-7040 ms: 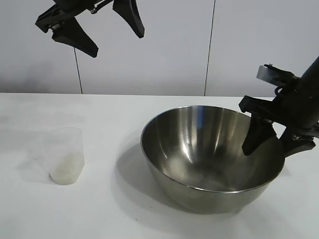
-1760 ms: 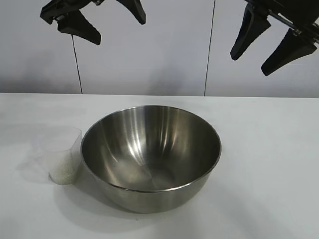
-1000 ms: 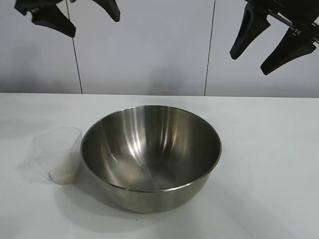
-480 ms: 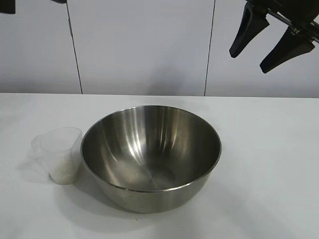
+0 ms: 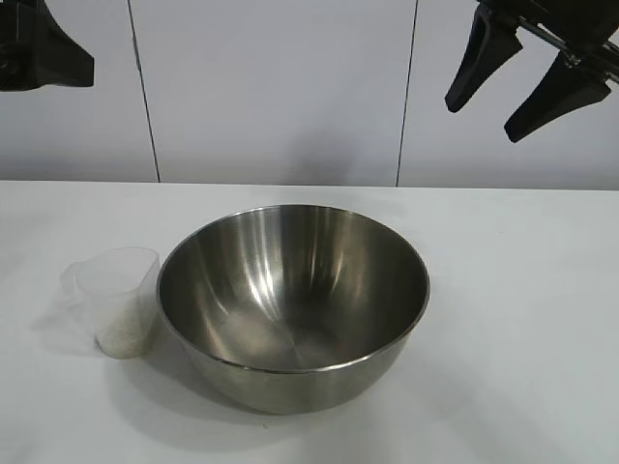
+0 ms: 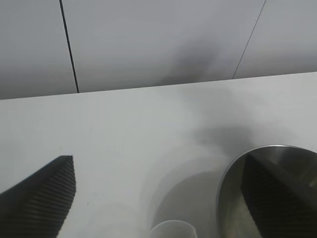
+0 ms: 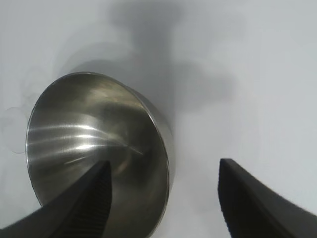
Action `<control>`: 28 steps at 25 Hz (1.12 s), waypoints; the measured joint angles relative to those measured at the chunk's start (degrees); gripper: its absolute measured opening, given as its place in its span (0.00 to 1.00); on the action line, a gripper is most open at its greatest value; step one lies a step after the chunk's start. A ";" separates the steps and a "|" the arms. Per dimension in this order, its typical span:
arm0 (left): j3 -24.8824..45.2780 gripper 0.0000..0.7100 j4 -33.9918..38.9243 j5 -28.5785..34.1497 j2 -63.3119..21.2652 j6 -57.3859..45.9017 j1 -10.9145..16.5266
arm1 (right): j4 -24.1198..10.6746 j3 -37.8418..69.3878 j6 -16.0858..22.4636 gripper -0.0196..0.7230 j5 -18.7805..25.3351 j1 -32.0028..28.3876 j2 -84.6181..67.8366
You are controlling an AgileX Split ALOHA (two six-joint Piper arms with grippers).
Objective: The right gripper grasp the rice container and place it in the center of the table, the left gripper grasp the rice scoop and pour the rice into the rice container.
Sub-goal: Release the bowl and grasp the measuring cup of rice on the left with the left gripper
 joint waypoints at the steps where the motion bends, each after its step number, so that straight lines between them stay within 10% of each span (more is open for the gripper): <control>1: 1.06 0.92 0.00 -2.19 0.30 0.07 0.00 | 0.00 0.00 0.00 0.61 -0.16 0.00 0.00; 13: 24.03 0.92 -0.06 -38.42 1.44 -2.64 0.00 | 0.00 0.00 0.00 0.61 -0.41 0.00 0.00; 28: 33.23 0.92 -0.11 -41.00 1.44 1.28 0.00 | 0.00 0.00 0.00 0.61 -0.41 0.00 0.00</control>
